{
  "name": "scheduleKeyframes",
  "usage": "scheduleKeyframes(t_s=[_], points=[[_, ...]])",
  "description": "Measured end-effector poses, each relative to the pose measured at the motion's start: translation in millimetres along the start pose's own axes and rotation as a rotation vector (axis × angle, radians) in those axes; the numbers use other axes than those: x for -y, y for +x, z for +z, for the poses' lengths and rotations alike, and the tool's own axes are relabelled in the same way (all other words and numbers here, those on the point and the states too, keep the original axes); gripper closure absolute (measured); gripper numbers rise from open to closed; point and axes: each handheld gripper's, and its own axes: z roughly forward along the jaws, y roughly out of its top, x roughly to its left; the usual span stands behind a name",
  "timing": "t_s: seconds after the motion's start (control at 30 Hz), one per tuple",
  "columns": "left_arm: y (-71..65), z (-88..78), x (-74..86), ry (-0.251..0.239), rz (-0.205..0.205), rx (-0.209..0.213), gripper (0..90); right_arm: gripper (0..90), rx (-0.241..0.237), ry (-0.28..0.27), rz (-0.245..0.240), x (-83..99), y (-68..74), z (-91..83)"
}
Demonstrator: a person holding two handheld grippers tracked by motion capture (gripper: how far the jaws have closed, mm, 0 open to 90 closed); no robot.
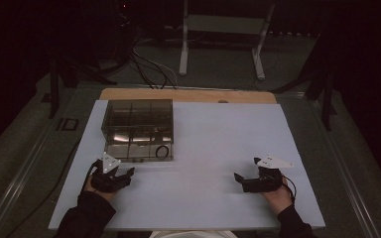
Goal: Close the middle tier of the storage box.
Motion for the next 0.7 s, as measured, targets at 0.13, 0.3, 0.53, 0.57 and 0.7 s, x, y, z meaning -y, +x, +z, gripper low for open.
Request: scheduleKeyframes(t_s=[0.13,0.3,0.53,0.57,0.7], points=[[-1.3,-1.0,-0.2,-0.009,0.017,-0.024,66.9,1.3,-0.001,0.001,-0.001,0.0,0.3,0.3],[0.6,0.7,0.5,-0.002,0.017,0.024,76.8,1.3,-0.005,0.004,-0.002,0.2,0.3,0.8],[0.6,3.2,0.0,-0.012,0.052,0.028,88.3,1.3,-0.003,0.004,-0.002,0.0,0.1,0.4],[0.9,3.3,-0.5,-0.015,0.051,0.034,90.0,1.3,-0.003,0.002,-0.002,-0.1,0.1,0.2],[-1.0,5.1,-2.4,-0.016,0.070,0.033,90.0,1.3,-0.002,0.004,-0.001,0.0,0.1,0.3]])
